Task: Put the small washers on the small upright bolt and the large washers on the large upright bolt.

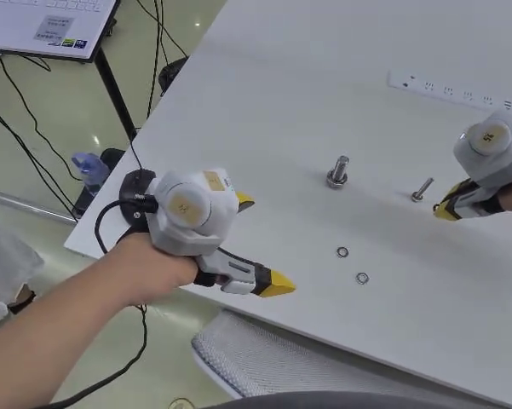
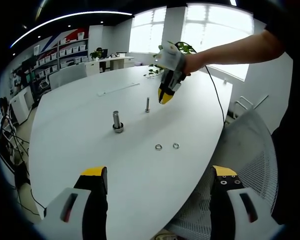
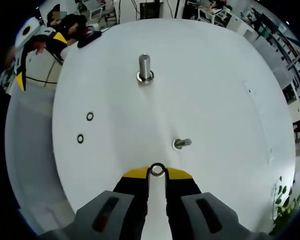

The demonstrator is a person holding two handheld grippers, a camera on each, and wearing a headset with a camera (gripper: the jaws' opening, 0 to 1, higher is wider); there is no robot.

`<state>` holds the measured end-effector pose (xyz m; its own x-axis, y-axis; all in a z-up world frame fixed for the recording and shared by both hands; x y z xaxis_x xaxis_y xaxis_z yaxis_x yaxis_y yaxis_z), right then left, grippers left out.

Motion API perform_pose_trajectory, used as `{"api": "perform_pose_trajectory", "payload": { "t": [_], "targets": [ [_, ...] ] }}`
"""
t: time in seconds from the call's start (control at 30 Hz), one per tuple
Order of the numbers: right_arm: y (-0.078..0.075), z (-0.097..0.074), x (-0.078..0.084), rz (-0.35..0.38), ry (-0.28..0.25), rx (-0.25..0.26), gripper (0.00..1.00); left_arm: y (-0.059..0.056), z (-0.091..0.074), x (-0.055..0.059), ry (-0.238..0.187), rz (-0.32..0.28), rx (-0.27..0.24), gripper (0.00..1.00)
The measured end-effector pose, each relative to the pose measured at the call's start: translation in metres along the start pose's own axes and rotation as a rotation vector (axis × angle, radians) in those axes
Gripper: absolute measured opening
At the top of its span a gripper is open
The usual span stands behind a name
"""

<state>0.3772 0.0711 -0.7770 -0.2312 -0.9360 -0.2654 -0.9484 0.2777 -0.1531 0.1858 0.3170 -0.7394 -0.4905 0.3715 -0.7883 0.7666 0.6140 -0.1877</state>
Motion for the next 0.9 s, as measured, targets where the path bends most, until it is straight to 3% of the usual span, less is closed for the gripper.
{"api": "perform_pose_trajectory", "payload": {
  "t": [0.27,0.9],
  "targets": [
    [-0.024,-0.006,-0.013,0.019,-0.034,0.024,0.12,0.0,0.002,0.003,0.018,0.008,0.002,0.87],
    [-0.041,0.007,-0.028,-0.006,-0.033,0.028,0.12,-0.003,0.004,0.006,0.022,0.004,0.008,0.95]
  ]
}}
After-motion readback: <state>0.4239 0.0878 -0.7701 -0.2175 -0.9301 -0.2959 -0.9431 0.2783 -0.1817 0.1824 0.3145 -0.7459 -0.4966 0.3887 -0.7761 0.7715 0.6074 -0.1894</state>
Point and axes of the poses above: the centre of the closed fingertips' face, and the gripper's own axes: z roughly forward along the fingers, y roughly to its left, x roughly out of its underside, the point moved 4 cm from there along -z, roughly backward along the fingers, and after that the axes turned 6 degrees about x, right-handed, at the moved point
